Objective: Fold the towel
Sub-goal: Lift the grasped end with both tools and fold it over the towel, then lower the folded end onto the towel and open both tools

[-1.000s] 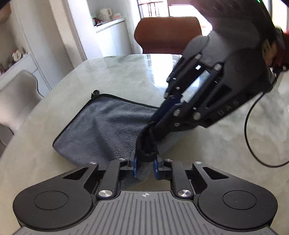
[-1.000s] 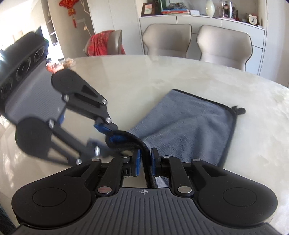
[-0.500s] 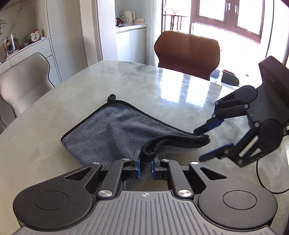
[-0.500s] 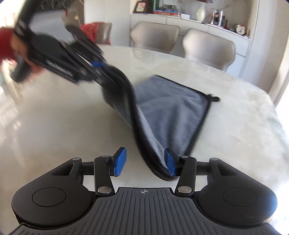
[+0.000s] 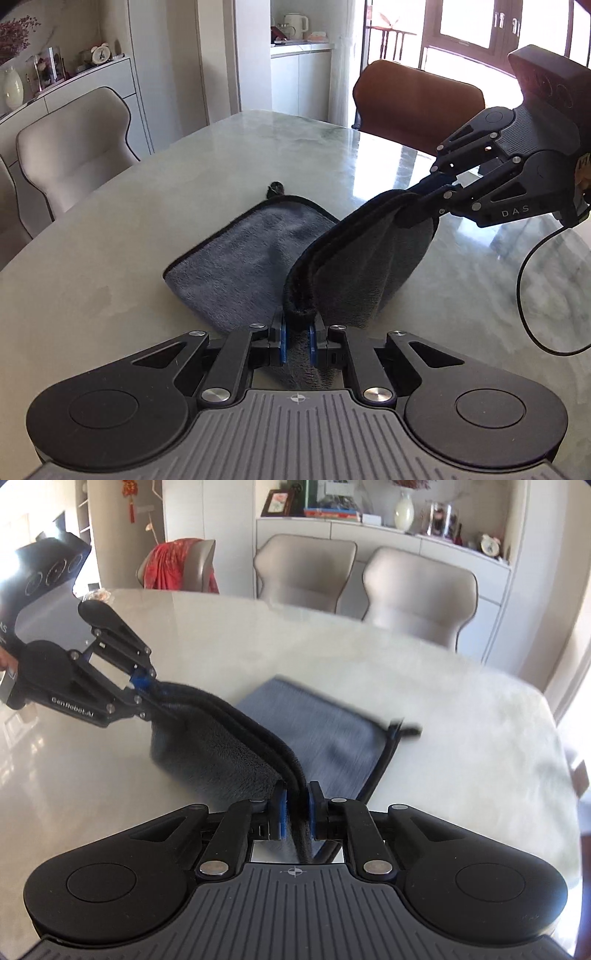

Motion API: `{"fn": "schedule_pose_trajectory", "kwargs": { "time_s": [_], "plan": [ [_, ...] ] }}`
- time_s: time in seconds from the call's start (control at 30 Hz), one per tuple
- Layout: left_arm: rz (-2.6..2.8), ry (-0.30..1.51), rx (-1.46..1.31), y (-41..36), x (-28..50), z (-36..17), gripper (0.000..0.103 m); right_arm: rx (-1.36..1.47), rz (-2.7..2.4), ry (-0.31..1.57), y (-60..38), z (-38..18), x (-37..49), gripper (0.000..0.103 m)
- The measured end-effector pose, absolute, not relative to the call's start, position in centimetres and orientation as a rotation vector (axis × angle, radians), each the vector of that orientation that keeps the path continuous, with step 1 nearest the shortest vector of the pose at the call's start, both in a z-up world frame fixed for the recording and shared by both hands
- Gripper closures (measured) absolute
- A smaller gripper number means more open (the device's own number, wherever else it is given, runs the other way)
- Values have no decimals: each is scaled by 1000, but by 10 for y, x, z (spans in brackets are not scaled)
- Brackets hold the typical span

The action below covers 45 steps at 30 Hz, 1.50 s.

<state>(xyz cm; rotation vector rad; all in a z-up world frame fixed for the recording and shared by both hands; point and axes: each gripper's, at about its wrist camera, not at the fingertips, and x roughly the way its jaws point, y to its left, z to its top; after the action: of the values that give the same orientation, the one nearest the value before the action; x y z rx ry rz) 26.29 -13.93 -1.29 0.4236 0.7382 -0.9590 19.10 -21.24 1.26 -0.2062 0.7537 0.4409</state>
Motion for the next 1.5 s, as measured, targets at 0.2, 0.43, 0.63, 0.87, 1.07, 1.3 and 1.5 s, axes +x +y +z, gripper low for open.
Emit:
{"fn": "schedule_pose_trajectory", "kwargs": {
  "time_s": [0.2, 0.43, 0.63, 0.87, 1.07, 1.3, 1.5],
  "plan": [
    [-911, 795, 406, -154, 318, -24, 93, -256, 452, 827, -217, 4, 258, 92],
    [-888, 821, 389, -161, 353, -35, 93, -268, 469, 864, -220, -9, 304, 92],
    [-862, 862, 355, -160, 375, -46, 90, -253, 471, 899, -224, -24, 326, 92],
    [-784, 882, 320, -151, 376, -55, 64, -241, 447, 855, -229, -37, 326, 88],
    [-683, 774, 309, -135, 362, -42, 60, -215, 380, 733, -237, -27, 303, 80],
    [-737, 672, 155, -135, 315, -17, 47, -94, 267, 584, -247, -6, 259, 64],
    [-801, 711, 157, -168, 296, -39, 45, -200, 273, 615, -226, -25, 263, 64]
  ]
}}
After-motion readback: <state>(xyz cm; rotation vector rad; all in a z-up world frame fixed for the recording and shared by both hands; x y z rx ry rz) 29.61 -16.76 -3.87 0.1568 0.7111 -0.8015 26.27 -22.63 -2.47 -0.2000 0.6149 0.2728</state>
